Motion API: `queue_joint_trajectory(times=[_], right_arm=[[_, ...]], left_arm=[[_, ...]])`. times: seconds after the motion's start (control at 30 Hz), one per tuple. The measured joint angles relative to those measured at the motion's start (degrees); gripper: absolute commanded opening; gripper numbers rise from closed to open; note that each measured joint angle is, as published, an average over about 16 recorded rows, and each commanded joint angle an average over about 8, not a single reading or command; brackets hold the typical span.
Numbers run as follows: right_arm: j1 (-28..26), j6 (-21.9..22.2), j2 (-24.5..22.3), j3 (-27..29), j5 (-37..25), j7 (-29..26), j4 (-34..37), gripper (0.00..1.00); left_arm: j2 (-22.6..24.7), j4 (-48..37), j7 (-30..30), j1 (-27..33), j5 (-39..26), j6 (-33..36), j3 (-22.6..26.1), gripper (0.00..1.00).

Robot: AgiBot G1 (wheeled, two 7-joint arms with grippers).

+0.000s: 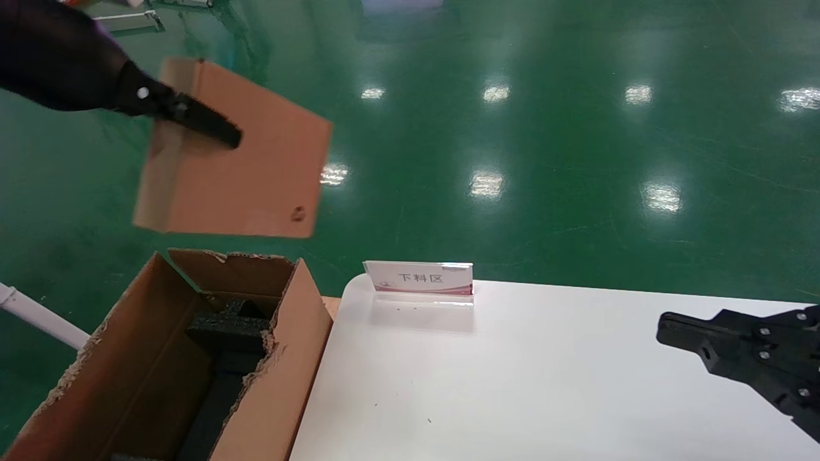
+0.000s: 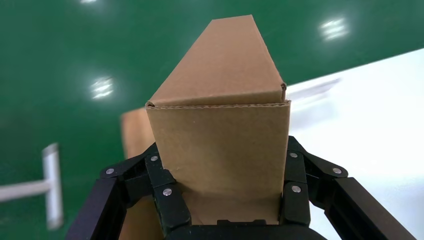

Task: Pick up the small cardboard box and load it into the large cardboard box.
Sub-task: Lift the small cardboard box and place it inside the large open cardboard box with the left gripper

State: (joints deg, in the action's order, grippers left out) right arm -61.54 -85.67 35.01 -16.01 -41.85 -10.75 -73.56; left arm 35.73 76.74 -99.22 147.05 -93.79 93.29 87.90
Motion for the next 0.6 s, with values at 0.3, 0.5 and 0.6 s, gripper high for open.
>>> queue_joint_trajectory(times=[0.3, 0.5, 0.6], right_arm=[[0.0, 0.0, 0.0, 0.0, 0.0, 0.0, 0.0, 1.0], [0.0, 0.0, 0.0, 0.0, 0.0, 0.0, 0.0, 1.0], [0.0, 0.0, 0.0, 0.0, 0.0, 0.0, 0.0, 1.0]], left_arm=[[6.7, 1.8, -3.5, 3.9, -2.6, 4.4, 13.2, 0.0], [12.6, 2.3, -6.3, 7.0, 0.1, 5.5, 25.0, 0.0], [15.4, 2.1, -7.6, 8.0, 2.0, 5.8, 30.3, 0.0]])
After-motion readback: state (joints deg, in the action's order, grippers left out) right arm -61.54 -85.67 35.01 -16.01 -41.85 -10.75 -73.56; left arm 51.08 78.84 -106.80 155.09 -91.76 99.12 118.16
